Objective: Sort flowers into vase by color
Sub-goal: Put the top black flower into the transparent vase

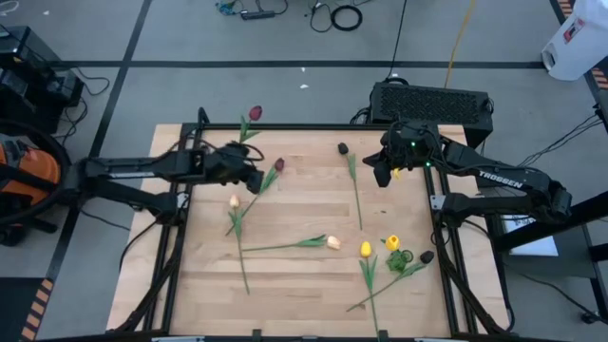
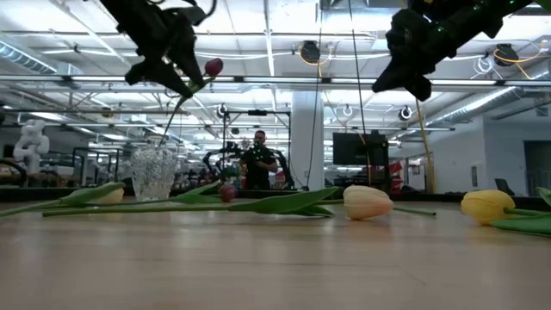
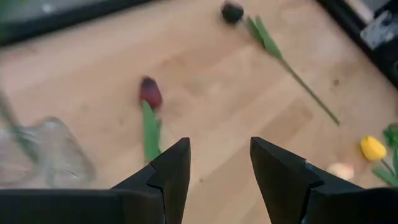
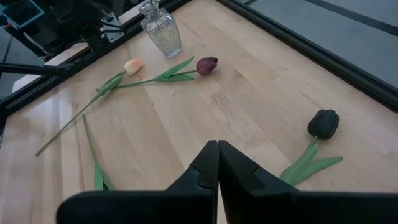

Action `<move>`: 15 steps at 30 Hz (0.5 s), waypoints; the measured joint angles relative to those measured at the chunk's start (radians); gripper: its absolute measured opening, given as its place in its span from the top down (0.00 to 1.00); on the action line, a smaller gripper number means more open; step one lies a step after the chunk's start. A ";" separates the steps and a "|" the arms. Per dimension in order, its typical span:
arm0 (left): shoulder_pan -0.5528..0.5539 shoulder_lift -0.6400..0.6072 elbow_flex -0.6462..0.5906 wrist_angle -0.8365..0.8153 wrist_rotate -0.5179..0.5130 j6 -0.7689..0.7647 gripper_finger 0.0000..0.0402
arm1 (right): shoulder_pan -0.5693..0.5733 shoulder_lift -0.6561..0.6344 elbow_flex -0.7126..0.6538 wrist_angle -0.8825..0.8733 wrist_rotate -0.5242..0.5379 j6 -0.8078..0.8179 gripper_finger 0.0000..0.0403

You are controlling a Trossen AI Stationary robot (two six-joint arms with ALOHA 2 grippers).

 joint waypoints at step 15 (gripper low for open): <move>-0.056 0.347 0.220 0.004 0.043 -0.010 0.56 | 0.000 0.000 0.000 -0.041 0.001 -0.002 1.00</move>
